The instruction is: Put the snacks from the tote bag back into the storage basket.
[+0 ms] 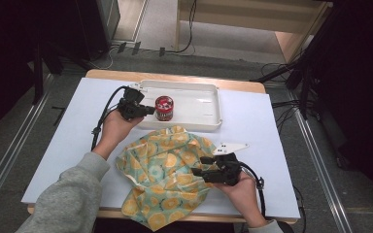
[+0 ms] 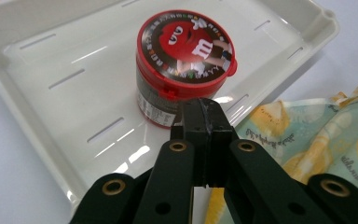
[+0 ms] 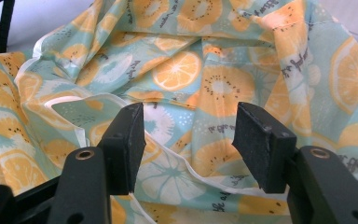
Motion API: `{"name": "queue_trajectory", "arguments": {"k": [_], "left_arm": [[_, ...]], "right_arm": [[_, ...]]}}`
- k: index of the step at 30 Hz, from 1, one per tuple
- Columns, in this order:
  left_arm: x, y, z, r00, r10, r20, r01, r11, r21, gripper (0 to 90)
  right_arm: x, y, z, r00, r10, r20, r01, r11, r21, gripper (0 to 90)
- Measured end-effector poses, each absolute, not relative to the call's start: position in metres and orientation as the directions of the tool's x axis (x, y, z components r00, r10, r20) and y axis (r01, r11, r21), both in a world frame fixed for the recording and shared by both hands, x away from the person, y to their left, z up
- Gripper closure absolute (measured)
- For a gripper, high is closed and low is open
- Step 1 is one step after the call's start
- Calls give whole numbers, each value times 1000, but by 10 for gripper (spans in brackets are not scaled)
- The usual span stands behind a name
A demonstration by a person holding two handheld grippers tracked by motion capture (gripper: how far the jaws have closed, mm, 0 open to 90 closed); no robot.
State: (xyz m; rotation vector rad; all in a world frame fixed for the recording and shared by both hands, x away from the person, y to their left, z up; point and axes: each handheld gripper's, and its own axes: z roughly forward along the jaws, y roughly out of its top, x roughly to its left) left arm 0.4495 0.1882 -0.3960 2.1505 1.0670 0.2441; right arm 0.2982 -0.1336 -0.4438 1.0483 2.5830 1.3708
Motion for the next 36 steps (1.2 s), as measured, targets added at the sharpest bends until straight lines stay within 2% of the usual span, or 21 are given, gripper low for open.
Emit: {"name": "queue_trajectory", "arguments": {"k": [9,36], "left_arm": [[452,182,-409,639,759,-128,621,-409,669,900],[459,185,-412,605,784,-140,628,-362,689,900]], "right_arm": [[297,-133,-444,-772,578,265,544,385,745,447],[296,-133,-443,-773,571,276,544,373,752,454]]}}
